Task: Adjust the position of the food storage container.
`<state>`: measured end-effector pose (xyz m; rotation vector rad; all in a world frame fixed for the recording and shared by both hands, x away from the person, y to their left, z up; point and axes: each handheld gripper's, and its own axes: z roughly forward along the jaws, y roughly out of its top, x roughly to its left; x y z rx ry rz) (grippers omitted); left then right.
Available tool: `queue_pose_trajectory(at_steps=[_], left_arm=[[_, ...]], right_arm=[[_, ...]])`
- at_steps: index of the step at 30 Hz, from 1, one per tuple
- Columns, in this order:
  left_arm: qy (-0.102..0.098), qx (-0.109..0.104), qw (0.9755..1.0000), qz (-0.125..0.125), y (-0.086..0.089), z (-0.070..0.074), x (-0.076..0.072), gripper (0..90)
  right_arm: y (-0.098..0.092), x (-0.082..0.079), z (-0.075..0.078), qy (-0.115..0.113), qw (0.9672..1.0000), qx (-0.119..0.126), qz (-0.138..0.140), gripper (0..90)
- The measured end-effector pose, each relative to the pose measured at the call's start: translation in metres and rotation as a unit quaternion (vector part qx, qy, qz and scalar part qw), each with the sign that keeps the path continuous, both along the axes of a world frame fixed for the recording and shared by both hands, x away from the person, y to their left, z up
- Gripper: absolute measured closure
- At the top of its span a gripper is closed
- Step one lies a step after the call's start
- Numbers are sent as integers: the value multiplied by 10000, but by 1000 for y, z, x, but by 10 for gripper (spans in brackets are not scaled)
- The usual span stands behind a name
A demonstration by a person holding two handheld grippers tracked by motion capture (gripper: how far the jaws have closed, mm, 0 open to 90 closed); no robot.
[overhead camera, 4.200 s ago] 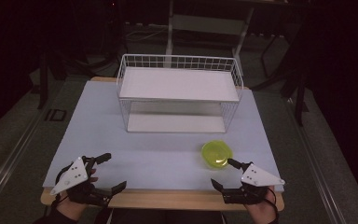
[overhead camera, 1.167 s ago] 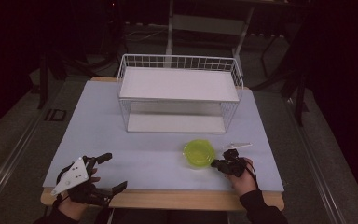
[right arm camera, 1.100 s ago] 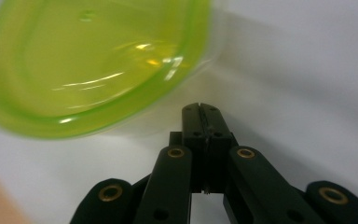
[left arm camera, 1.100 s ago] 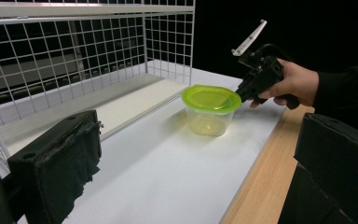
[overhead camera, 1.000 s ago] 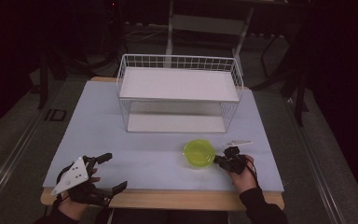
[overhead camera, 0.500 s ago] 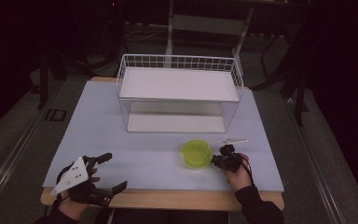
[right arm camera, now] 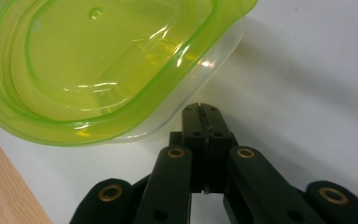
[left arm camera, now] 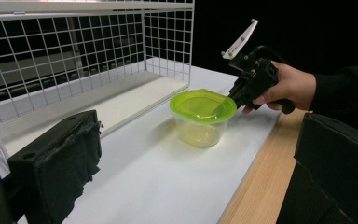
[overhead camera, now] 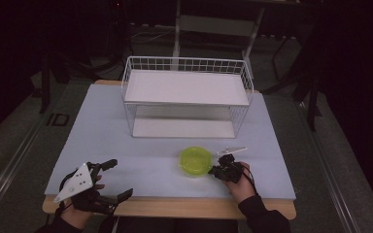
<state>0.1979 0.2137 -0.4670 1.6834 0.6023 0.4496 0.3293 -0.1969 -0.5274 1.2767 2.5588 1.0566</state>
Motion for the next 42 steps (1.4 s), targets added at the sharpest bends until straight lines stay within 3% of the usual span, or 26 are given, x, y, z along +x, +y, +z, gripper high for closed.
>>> queue_pose_trajectory(at_steps=[24, 29, 32, 38, 42], left_arm=[[31, -21, 9999, -101, -1, -1, 0, 13], [72, -43, 9999, -144, -1, -1, 0, 13], [51, -89, 9998, -157, 0, -1, 0, 13], [-24, -97, 9997, -209, -3, -2, 1, 13], [159, -118, 9992, -337, -6, 1, 1, 13]], right_arm=[[46, 9, -2, -121, 9991, 14, 401, 877], [46, 7, 2, -237, 9989, -178, 353, 839], [39, 3, 10, -471, 9981, -274, 299, 805], [22, -14, 26, -832, 9955, -346, 301, 601], [16, -26, 40, -952, 9950, -88, 290, 326]])
